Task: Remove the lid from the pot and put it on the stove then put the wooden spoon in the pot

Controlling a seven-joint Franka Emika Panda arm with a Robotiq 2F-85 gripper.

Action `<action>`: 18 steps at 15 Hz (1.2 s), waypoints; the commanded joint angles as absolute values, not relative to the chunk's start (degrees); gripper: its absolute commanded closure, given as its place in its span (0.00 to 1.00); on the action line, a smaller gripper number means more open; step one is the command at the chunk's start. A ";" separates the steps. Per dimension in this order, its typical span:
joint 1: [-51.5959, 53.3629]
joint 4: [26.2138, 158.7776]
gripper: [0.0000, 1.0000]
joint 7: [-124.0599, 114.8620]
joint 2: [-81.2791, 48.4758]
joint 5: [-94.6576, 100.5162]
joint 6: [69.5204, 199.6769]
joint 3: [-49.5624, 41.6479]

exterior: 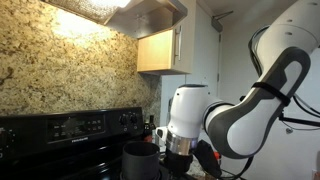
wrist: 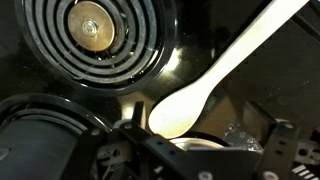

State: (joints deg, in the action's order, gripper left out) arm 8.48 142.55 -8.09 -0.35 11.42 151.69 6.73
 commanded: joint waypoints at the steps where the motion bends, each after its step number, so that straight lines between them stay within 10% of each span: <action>1: 8.22 141.47 0.00 -6.58 -0.50 9.70 150.56 7.10; 10: 8.61 136.53 0.00 -18.33 -1.79 7.08 140.73 7.49; 18: 9.81 149.19 0.00 -31.48 -2.97 -0.68 159.62 8.55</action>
State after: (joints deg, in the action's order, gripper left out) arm 8.77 144.52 -26.73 -2.53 1.54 152.45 7.98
